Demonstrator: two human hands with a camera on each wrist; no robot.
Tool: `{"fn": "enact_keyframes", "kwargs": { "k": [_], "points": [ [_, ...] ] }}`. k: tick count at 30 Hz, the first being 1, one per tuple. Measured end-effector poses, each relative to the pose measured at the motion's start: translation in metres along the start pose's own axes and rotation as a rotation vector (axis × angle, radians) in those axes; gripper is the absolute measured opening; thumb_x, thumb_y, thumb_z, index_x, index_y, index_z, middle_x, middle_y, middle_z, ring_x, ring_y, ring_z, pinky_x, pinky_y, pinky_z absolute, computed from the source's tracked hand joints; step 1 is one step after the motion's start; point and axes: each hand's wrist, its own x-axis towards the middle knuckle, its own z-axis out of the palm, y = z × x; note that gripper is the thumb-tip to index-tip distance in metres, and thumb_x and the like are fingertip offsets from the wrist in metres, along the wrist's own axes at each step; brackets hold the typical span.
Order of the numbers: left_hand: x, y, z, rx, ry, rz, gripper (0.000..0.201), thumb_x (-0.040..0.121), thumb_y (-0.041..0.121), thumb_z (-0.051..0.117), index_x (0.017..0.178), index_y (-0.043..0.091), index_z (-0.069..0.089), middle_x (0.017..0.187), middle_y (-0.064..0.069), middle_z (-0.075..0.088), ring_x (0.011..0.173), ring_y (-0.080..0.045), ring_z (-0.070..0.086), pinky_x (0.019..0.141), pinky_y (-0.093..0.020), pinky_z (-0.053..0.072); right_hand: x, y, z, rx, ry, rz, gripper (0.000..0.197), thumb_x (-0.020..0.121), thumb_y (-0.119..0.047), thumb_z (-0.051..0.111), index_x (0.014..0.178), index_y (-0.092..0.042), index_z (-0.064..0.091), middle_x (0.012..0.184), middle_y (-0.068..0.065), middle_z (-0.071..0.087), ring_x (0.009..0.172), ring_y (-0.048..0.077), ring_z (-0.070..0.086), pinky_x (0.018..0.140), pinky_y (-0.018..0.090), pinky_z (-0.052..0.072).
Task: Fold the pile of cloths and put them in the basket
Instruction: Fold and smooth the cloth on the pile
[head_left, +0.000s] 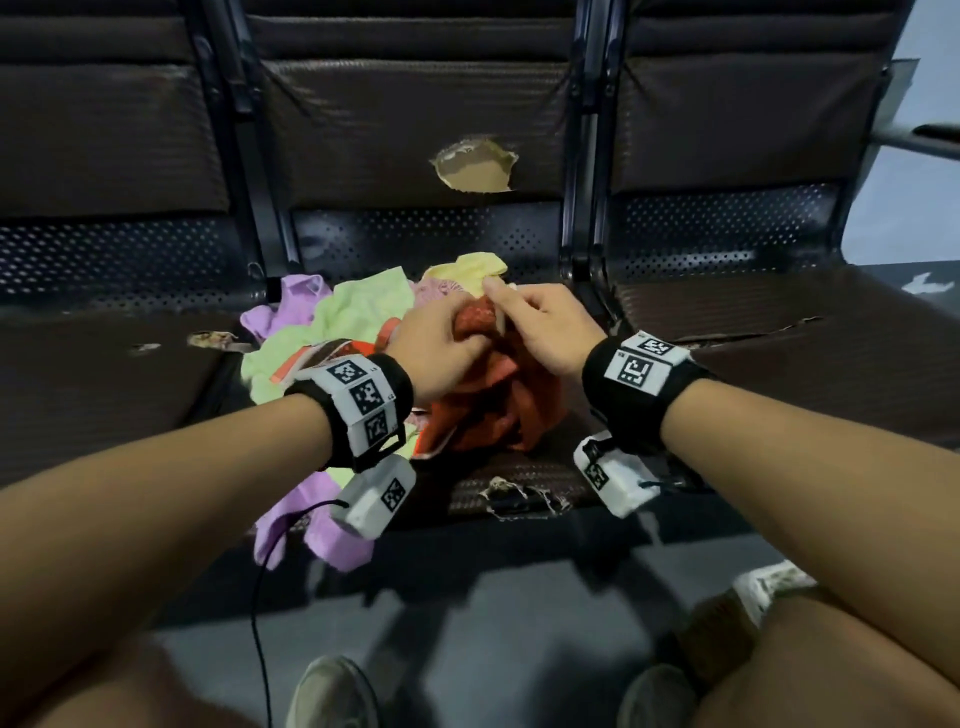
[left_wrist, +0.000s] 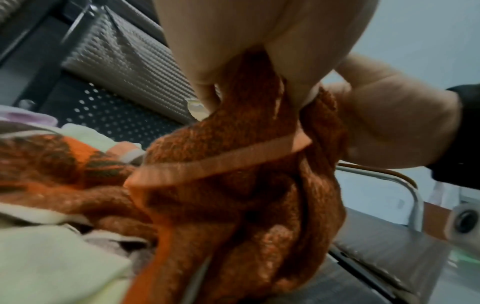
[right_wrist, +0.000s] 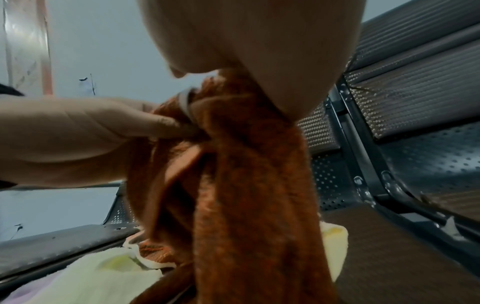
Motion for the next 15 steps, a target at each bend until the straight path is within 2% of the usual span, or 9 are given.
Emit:
{"fn": "enact_keyframes", "kwargs": {
  "k": [2, 4, 7, 9, 10, 12, 13, 14, 15],
  "points": [
    [0.0, -0.008, -0.01, -0.029, 0.115, -0.019, 0.019, 0.081, 0.024, 0.059, 0.1, 0.026, 0.06, 0.093, 0.002, 0.07, 0.092, -0.024, 0.065, 0.081, -0.032, 0.047, 0.002, 0.003, -0.004, 0.012, -0.079, 0.033, 0.036, 0.079, -0.066, 0.066, 0.082, -0.03, 0.068, 0.078, -0.009, 0.071, 0.076, 0.01, 0.066, 0.075, 0.032, 0.051],
    [0.001, -0.015, -0.021, -0.047, 0.213, -0.057, 0.009, 0.083, 0.022, 0.055, 0.09, 0.026, 0.051, 0.082, 0.005, 0.066, 0.083, -0.023, 0.061, 0.072, -0.031, 0.043, 0.001, 0.015, -0.006, -0.136, -0.208, 0.1, 0.028, 0.076, -0.049, 0.077, 0.092, -0.027, 0.067, 0.09, -0.002, 0.074, 0.086, 0.019, 0.07, 0.081, 0.033, 0.054],
    [0.001, -0.03, -0.036, 0.035, 0.27, -0.176, 0.011, 0.075, 0.022, 0.051, 0.085, 0.025, 0.049, 0.089, -0.002, 0.06, 0.088, -0.028, 0.057, 0.072, -0.033, 0.038, -0.007, 0.03, -0.005, -0.608, -0.45, 0.176, 0.024, 0.089, -0.041, 0.069, 0.078, -0.02, 0.062, 0.08, 0.002, 0.065, 0.081, 0.025, 0.063, 0.072, 0.029, 0.048],
    [-0.002, -0.035, -0.04, 0.138, 0.248, -0.27, 0.022, 0.074, 0.019, 0.058, 0.094, 0.025, 0.052, 0.104, -0.009, 0.057, 0.1, -0.034, 0.055, 0.082, -0.036, 0.043, -0.007, 0.027, -0.005, -0.706, -0.396, 0.131, 0.025, 0.093, -0.038, 0.061, 0.074, -0.021, 0.059, 0.076, 0.001, 0.06, 0.081, 0.027, 0.062, 0.069, 0.028, 0.04],
    [-0.005, -0.033, -0.041, 0.152, 0.2, -0.278, 0.037, 0.071, 0.017, 0.064, 0.104, 0.027, 0.053, 0.113, -0.008, 0.057, 0.106, -0.033, 0.056, 0.089, -0.038, 0.045, -0.006, 0.021, -0.006, -0.687, -0.325, 0.064, 0.021, 0.093, -0.034, 0.059, 0.075, -0.025, 0.056, 0.077, -0.002, 0.059, 0.082, 0.027, 0.062, 0.069, 0.028, 0.04],
    [-0.01, -0.024, -0.035, 0.046, 0.044, -0.14, 0.07, 0.064, 0.021, 0.07, 0.129, 0.034, 0.047, 0.128, -0.004, 0.058, 0.111, -0.032, 0.059, 0.097, -0.042, 0.048, -0.003, 0.007, -0.003, -0.587, -0.175, -0.105, 0.022, 0.092, -0.029, 0.058, 0.073, -0.035, 0.049, 0.075, -0.01, 0.055, 0.079, 0.024, 0.059, 0.069, 0.03, 0.039],
    [-0.012, -0.017, -0.031, 0.005, -0.032, -0.06, 0.076, 0.062, 0.027, 0.069, 0.134, 0.035, 0.046, 0.13, -0.003, 0.06, 0.111, -0.031, 0.061, 0.098, -0.042, 0.049, -0.003, -0.001, 0.0, -0.53, -0.127, -0.179, 0.021, 0.09, -0.027, 0.06, 0.074, -0.036, 0.05, 0.073, -0.013, 0.052, 0.076, 0.02, 0.055, 0.068, 0.03, 0.036],
    [-0.013, -0.012, -0.026, 0.008, -0.081, -0.003, 0.069, 0.063, 0.031, 0.067, 0.13, 0.033, 0.051, 0.123, -0.002, 0.065, 0.109, -0.029, 0.063, 0.096, -0.038, 0.05, -0.003, -0.008, 0.002, -0.483, -0.104, -0.232, 0.016, 0.089, -0.026, 0.064, 0.079, -0.034, 0.054, 0.072, -0.015, 0.051, 0.075, 0.017, 0.052, 0.068, 0.029, 0.035],
    [-0.012, -0.009, -0.021, 0.045, -0.094, 0.033, 0.05, 0.064, 0.032, 0.065, 0.114, 0.03, 0.059, 0.107, 0.0, 0.069, 0.103, -0.028, 0.065, 0.089, -0.035, 0.05, -0.004, -0.014, 0.003, -0.453, -0.095, -0.269, 0.01, 0.086, -0.025, 0.068, 0.085, -0.031, 0.06, 0.073, -0.016, 0.052, 0.074, 0.014, 0.051, 0.067, 0.029, 0.036]
  ]
}}
